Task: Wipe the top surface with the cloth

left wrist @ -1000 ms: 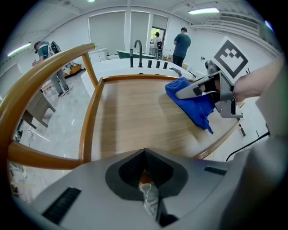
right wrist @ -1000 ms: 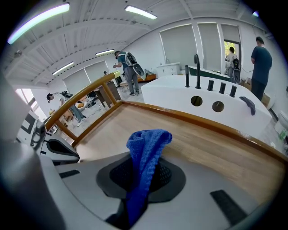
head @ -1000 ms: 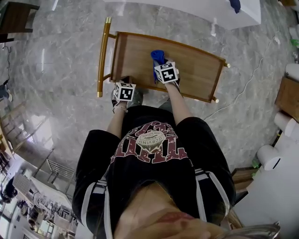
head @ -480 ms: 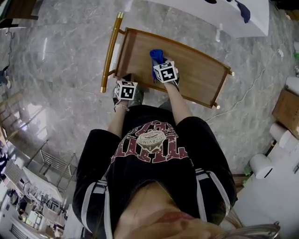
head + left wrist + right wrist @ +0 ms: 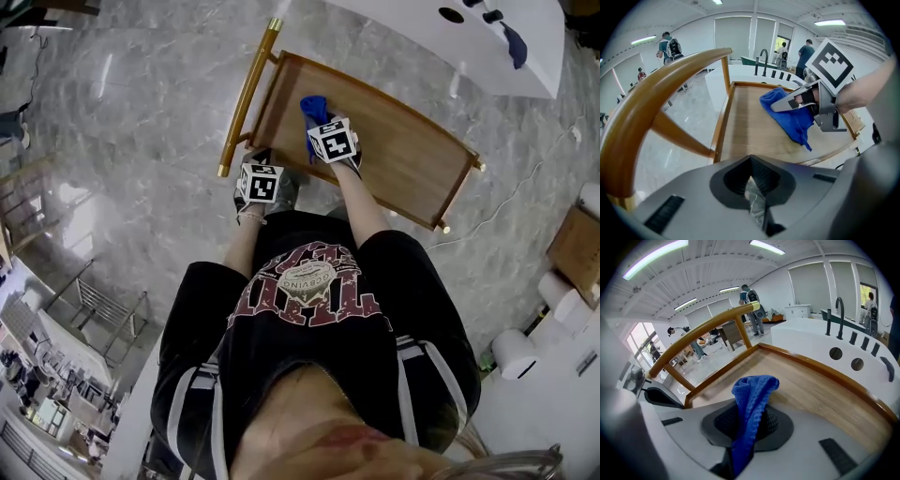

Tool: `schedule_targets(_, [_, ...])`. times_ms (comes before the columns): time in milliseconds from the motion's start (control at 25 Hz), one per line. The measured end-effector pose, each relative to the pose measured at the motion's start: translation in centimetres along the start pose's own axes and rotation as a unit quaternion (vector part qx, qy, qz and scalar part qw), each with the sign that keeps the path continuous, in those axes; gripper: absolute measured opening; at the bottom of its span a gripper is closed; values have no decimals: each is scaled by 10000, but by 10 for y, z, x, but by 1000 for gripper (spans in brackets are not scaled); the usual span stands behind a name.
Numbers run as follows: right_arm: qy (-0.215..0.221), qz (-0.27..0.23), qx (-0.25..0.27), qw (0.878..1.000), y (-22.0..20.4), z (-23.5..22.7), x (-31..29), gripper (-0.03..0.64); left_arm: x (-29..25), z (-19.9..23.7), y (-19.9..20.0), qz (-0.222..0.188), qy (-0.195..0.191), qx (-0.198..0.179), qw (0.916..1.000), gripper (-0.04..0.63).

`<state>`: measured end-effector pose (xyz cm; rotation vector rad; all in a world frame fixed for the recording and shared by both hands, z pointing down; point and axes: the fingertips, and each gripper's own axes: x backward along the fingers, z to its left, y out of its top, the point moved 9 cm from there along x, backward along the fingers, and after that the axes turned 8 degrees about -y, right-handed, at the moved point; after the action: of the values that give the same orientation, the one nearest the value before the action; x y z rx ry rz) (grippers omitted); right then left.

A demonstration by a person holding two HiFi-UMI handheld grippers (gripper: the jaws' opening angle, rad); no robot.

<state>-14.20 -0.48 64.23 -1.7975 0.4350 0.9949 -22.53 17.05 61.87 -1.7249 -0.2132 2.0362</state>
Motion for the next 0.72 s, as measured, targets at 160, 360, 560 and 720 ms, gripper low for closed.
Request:
schedule_targets(160, [170,19,202,9997,11,16,-11,55,6,4,-6,-54,70,135,9999,48])
schedule_targets(360, [404,35,388,9984,22,38,-22,55,14,7,-14,-100,117,296,9994,48])
schedule_targets(560, [605,70,689,9958,30,59,-32,55,21,7,-18,-200,165,433,9987,48])
schedule_targets(720, [721,74,817,9940,36,73,-39,55,26,10,-20,-308,199,584,9976,48])
